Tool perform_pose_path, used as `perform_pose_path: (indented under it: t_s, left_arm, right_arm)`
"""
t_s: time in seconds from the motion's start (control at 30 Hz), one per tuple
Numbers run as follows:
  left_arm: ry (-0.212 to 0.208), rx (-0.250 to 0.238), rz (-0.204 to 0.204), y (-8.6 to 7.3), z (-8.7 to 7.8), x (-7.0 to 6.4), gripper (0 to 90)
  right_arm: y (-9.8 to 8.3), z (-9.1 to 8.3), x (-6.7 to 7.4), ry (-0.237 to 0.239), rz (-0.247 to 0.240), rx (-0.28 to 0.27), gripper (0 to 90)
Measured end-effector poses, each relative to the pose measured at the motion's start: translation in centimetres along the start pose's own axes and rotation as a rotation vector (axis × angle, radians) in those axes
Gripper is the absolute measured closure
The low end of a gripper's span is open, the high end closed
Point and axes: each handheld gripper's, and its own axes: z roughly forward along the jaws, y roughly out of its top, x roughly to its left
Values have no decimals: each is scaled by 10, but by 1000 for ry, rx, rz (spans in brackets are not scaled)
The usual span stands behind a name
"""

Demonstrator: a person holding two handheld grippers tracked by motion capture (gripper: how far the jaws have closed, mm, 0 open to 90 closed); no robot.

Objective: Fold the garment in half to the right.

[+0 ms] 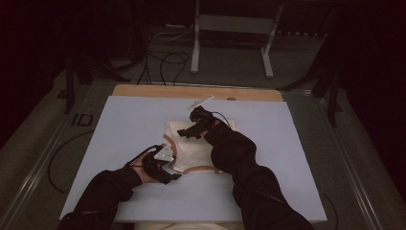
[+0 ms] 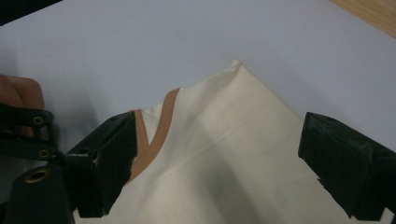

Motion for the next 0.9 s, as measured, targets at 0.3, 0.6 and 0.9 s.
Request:
perform_pose_path:
  t_s: [0.3,0.6,0.9]
  left_arm:
    - [19,-24,26,3,2,-1,605]
    - [40,-22,24,6,4,-3,840]
    - [44,-73,-6,7,0,-2,854]
  right_arm:
    - [1,4,1,3,-6,6,120]
    - [7,13,3,6,-16,13,130]
    - [22,28,1,6,-19,-5,137]
